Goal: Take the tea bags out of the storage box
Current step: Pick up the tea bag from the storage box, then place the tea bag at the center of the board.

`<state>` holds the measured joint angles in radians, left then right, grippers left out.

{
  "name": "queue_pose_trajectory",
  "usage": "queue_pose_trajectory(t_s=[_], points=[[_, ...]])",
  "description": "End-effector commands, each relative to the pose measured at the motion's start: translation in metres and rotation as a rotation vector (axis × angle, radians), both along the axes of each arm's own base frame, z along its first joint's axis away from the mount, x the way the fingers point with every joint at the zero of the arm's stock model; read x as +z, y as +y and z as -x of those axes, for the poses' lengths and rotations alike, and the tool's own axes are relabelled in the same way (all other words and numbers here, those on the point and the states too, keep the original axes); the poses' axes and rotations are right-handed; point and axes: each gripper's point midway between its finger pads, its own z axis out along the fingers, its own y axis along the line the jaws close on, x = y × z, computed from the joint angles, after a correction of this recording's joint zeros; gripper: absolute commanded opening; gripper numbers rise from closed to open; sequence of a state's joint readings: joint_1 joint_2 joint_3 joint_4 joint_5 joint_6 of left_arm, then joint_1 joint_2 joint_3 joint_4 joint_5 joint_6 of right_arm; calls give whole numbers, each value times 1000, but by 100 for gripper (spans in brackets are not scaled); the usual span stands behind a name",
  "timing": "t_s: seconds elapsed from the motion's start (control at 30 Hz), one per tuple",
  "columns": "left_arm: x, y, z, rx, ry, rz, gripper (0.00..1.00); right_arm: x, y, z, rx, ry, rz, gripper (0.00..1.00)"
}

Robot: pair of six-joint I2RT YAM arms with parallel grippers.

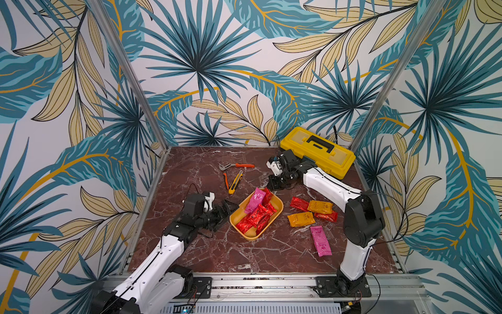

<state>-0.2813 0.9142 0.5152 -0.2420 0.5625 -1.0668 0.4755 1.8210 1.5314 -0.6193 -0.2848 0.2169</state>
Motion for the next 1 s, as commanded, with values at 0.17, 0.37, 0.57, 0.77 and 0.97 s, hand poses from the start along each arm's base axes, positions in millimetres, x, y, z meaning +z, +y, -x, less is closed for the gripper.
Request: queue_pose_trajectory(t_s=[0.17, 0.37, 0.57, 0.77, 0.97], points=[[26, -3, -8, -10, -54, 18, 100, 44, -43, 7, -108, -77, -12, 0], [38, -11, -15, -32, -76, 9, 100, 71, -83, 7, -217, -142, -18, 0], [51, -50, -23, -134, -111, -50, 100, 57, -116, 3, -325, -103, -3, 0], [40, -94, -26, -225, -93, -49, 100, 5, -126, 1, -371, 33, -3, 0], [31, -109, -27, -254, -79, -51, 100, -43, -139, 6, -415, 139, 27, 0]])
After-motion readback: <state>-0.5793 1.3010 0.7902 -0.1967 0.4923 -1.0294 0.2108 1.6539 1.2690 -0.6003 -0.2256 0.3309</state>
